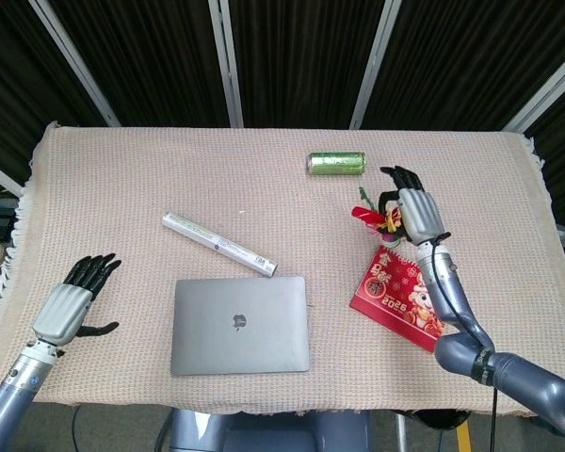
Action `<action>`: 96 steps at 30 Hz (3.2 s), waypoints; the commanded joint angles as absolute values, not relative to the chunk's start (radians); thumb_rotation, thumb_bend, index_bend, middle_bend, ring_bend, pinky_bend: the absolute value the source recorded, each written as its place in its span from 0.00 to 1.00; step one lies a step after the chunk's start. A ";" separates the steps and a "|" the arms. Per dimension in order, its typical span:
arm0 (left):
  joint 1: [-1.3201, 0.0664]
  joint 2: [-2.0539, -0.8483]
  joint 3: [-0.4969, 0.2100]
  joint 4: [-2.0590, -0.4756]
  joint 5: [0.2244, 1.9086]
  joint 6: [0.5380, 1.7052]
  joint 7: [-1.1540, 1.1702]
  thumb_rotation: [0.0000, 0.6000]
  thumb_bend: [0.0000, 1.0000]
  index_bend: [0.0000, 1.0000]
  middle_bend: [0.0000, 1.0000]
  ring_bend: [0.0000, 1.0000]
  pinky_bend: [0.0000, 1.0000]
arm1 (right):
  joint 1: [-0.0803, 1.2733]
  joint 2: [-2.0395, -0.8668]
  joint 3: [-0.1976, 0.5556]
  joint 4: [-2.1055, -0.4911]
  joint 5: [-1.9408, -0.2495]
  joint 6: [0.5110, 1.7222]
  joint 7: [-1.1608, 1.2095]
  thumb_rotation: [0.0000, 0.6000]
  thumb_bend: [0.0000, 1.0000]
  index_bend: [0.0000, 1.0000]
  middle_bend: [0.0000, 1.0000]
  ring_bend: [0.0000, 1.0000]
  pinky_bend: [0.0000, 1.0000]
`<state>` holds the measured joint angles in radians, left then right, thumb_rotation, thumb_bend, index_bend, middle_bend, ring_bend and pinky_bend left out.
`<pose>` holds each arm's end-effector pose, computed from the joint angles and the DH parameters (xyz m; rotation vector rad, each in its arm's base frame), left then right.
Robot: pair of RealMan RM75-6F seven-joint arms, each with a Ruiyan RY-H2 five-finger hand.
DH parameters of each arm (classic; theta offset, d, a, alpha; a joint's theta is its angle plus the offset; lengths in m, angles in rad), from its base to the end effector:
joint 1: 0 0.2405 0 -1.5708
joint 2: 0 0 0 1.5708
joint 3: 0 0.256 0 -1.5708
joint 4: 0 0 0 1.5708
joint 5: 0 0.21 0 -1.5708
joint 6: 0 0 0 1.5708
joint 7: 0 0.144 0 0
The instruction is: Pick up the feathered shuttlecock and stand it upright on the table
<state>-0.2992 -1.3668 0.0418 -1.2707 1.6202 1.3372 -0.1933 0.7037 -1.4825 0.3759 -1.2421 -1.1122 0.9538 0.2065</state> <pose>-0.3089 0.2313 0.0704 -1.7133 -0.9634 -0.9992 -0.1921 -0.4171 0.0726 1.3631 -1.2215 1.2775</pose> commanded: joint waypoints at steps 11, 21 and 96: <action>-0.304 -1.370 0.061 -1.286 1.653 1.346 -0.183 1.00 0.03 0.00 0.00 0.00 0.00 | 0.606 -1.470 0.463 -1.396 -1.002 0.857 0.600 1.00 0.42 0.72 0.08 0.00 0.00; -0.306 -1.367 0.065 -1.284 1.656 1.345 -0.193 1.00 0.03 0.00 0.00 0.00 0.00 | 0.604 -1.632 0.460 -1.336 -1.069 0.958 0.711 1.00 0.42 0.72 0.08 0.00 0.00; -0.298 -1.342 0.089 -1.305 1.699 1.398 -0.220 1.00 0.03 0.00 0.00 0.00 0.00 | 0.464 -1.220 0.159 -1.588 -1.452 1.294 0.386 1.00 0.01 0.00 0.00 0.00 0.00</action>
<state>-0.2983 -1.3413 0.0884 -1.3030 1.6982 1.3981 -0.2250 0.4807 -1.3431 0.1551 -1.5195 -1.4791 1.3529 0.4491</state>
